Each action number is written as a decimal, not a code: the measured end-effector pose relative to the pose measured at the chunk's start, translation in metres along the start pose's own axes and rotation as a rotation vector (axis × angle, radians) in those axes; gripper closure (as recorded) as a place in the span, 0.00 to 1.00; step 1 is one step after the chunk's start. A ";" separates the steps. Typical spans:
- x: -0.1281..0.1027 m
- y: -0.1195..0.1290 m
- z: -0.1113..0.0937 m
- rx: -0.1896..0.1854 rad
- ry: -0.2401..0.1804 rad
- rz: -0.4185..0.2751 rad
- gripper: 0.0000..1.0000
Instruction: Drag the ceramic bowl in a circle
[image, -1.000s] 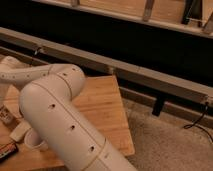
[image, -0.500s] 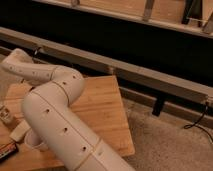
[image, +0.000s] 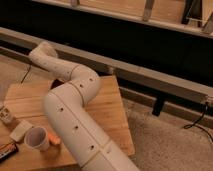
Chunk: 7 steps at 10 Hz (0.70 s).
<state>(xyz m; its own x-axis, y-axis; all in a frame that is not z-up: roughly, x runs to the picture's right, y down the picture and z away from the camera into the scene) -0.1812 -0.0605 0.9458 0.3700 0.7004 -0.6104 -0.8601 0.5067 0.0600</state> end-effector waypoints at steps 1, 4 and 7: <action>0.009 -0.022 0.005 0.025 0.018 0.014 1.00; 0.058 -0.058 0.014 0.101 0.069 -0.036 1.00; 0.127 -0.035 0.002 0.087 0.061 -0.194 1.00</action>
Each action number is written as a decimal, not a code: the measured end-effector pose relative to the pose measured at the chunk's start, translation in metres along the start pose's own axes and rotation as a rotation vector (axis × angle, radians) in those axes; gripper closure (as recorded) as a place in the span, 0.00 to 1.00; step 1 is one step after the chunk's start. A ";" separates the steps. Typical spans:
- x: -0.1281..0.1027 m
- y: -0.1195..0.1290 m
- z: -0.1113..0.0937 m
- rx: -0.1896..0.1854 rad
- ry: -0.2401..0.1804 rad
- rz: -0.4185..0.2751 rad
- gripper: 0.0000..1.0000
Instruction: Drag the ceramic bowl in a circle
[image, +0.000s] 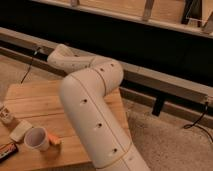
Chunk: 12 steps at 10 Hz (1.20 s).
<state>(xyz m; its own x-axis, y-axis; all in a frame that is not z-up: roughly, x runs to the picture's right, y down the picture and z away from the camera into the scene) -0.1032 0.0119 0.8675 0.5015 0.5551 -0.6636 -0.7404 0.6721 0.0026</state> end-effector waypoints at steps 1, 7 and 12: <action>0.014 0.015 -0.008 -0.019 -0.020 -0.042 1.00; 0.038 0.126 -0.062 -0.211 -0.186 -0.219 1.00; -0.010 0.216 -0.094 -0.304 -0.271 -0.356 1.00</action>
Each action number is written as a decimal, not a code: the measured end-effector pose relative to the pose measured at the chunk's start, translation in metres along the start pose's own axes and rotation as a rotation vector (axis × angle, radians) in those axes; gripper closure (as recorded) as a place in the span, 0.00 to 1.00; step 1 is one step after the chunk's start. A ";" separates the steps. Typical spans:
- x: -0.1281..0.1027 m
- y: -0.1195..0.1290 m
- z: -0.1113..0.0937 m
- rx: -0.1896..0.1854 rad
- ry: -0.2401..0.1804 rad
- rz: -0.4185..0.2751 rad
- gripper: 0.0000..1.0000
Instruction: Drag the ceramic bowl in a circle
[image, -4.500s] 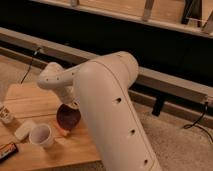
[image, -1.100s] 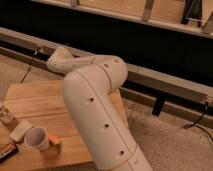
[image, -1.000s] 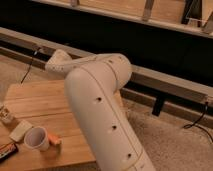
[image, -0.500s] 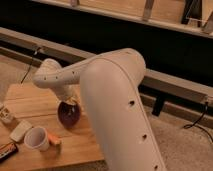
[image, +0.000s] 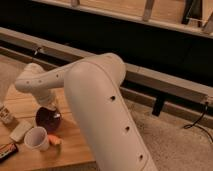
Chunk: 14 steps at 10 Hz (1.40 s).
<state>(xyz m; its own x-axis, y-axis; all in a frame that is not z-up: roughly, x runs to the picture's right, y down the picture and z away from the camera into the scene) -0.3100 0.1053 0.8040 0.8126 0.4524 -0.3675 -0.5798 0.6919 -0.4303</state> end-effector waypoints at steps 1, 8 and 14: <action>-0.014 0.007 0.001 -0.005 -0.012 -0.015 1.00; -0.111 -0.027 -0.012 0.049 -0.076 0.023 1.00; -0.140 -0.081 0.013 0.111 0.004 0.127 1.00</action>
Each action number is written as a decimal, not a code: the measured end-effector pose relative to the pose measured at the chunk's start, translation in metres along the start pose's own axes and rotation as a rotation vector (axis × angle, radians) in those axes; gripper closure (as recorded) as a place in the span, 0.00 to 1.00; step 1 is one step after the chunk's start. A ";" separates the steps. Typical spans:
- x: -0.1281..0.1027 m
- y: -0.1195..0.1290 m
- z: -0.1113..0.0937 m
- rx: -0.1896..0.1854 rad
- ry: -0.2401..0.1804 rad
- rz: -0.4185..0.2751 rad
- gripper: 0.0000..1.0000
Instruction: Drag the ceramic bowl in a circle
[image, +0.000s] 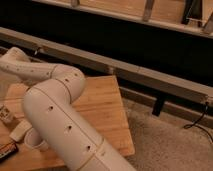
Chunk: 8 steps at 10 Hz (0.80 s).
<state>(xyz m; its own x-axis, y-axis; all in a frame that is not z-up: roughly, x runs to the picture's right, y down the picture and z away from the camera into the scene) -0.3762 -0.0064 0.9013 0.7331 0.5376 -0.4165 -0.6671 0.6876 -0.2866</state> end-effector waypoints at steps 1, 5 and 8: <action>0.007 -0.014 0.016 0.009 0.038 0.035 1.00; 0.049 -0.107 0.049 0.091 0.151 0.215 1.00; 0.103 -0.185 0.048 0.179 0.235 0.292 1.00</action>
<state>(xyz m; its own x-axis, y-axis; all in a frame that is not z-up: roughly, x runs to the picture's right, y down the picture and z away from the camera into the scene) -0.1712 -0.0552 0.9527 0.4528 0.6110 -0.6493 -0.7937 0.6080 0.0186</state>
